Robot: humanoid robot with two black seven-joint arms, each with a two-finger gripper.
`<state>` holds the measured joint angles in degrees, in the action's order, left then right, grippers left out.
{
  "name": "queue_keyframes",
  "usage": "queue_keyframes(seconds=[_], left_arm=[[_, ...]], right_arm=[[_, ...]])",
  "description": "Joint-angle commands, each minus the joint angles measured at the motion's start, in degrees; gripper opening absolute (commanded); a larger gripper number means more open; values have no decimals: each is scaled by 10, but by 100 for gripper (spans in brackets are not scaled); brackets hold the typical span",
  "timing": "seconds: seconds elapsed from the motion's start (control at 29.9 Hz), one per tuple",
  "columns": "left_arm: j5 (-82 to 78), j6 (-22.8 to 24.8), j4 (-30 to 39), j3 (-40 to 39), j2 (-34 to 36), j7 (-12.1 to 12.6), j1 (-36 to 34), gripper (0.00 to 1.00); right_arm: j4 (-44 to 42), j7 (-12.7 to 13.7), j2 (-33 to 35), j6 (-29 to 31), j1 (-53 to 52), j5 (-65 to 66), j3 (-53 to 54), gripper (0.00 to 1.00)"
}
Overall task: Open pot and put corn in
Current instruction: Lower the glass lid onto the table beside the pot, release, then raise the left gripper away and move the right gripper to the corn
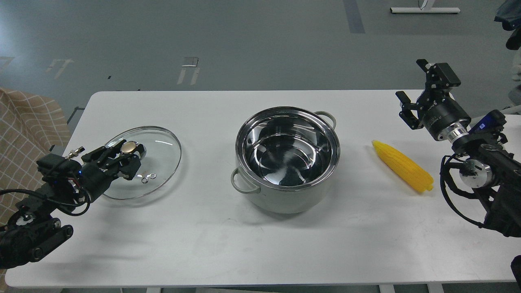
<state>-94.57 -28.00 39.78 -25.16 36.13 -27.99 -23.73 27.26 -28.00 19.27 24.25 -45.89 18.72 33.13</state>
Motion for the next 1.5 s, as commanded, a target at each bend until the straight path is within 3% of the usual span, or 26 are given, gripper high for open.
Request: queue_keyframes(seconds=[0.0,0.07,0.13,0.33,0.57,0.77,0.87,0.94,0.97,1.04,1.1,1.17,1.34,1.47], left_arm=[[1,0,-14,0,-10,0,0,15],[0,0,-22,0,-13,0,0,23],[0,0,-27,0,-15,0,1,48],[0,0,-28,1,-20,0,0,73],[31,0,-14,-8,-15,0,-15,78],[227,0,67,-12,53,0,-110,78],[337,85,79,-13,73,0,-170,78],[422,163,80,-11,76,0,-207,79],[477,225,79,-14,80,0,-227,80],[563,313,80,-23,90,0,-251,81],[611,357,83,-30,91,0,-262,83],[685,433,106,-47,95,0,-268,86],[763,539,158,-128,109,0,-262,90],[778,552,176,-148,105,0,-258,93]], right_arm=[[1,0,0,0,0,0,0,100],[1,0,1,0,0,0,0,100],[1,0,1,0,0,0,0,100],[1,0,1,0,3,0,0,100],[1,0,8,1,1,0,-1,100],[32,0,71,0,-25,75,-49,100],[44,0,103,-4,-57,174,-113,100],[48,0,124,-13,-77,246,-149,100],[55,0,140,-21,-89,289,-169,100],[82,0,171,-28,-102,355,-199,100],[99,0,190,-33,-109,403,-220,100],[118,0,209,-47,-124,506,-256,100],[128,0,220,-70,-125,630,-295,100],[140,0,218,-86,-119,691,-338,100]])
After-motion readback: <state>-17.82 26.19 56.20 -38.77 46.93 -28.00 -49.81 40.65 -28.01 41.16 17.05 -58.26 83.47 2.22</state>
